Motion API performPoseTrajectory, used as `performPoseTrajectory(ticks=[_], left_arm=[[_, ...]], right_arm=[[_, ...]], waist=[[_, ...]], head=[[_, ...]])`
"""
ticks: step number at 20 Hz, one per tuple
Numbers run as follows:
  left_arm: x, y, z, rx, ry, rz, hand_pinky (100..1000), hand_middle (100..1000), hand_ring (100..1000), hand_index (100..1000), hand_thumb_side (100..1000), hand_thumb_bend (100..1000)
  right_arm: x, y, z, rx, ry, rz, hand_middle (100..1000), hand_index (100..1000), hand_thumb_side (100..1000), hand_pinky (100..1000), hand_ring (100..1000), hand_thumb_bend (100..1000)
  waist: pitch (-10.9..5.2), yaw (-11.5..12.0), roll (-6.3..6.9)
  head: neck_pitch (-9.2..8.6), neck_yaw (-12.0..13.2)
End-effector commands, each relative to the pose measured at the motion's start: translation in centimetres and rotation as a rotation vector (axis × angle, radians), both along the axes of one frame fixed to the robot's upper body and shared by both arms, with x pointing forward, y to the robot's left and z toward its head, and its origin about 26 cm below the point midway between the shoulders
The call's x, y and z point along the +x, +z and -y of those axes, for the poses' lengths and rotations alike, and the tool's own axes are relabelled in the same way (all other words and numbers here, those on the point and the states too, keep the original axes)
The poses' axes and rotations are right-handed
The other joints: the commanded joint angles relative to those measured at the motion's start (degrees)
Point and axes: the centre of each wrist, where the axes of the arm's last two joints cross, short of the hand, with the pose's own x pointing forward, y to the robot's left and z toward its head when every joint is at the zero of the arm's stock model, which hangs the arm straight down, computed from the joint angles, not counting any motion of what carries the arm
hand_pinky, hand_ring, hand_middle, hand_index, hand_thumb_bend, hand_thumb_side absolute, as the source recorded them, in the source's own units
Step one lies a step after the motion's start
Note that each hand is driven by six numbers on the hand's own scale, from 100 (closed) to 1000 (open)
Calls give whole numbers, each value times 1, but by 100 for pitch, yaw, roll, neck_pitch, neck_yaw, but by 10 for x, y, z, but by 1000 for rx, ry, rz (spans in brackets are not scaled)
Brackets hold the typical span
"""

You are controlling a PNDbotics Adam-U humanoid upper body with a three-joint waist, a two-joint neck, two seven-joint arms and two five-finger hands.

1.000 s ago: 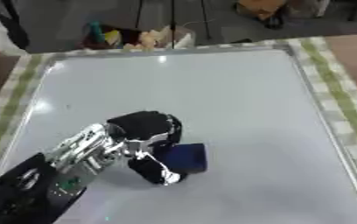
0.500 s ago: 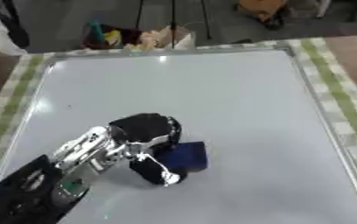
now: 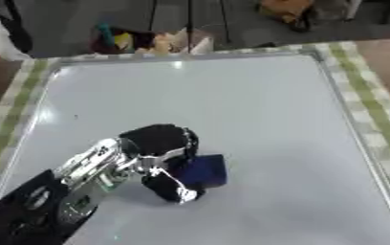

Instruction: Wipe the whiteboard clean with a brush.

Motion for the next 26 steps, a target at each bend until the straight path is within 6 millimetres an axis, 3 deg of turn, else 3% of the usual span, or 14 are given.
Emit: performPoseTrajectory(ticks=[1,16,26], left_arm=[[1,4,-2,10,11,14,448,570,565,193,466,304],[3,2,-1,8,19,15,432,498,544,190,448,271],[2,5,-3,1,31,25,430,513,542,190,426,250]], right_arm=[[-2,6,0,-15,10,21,555,779,804,735,689,100],[-2,6,-1,-18,13,19,556,781,811,738,691,100],[-3,5,0,-21,15,17,556,781,813,740,693,100]], waist=[[-107,-9,-30],[-102,-13,-31],[-106,1,-40]], head=[[-73,-4],[-84,11],[-85,13]])
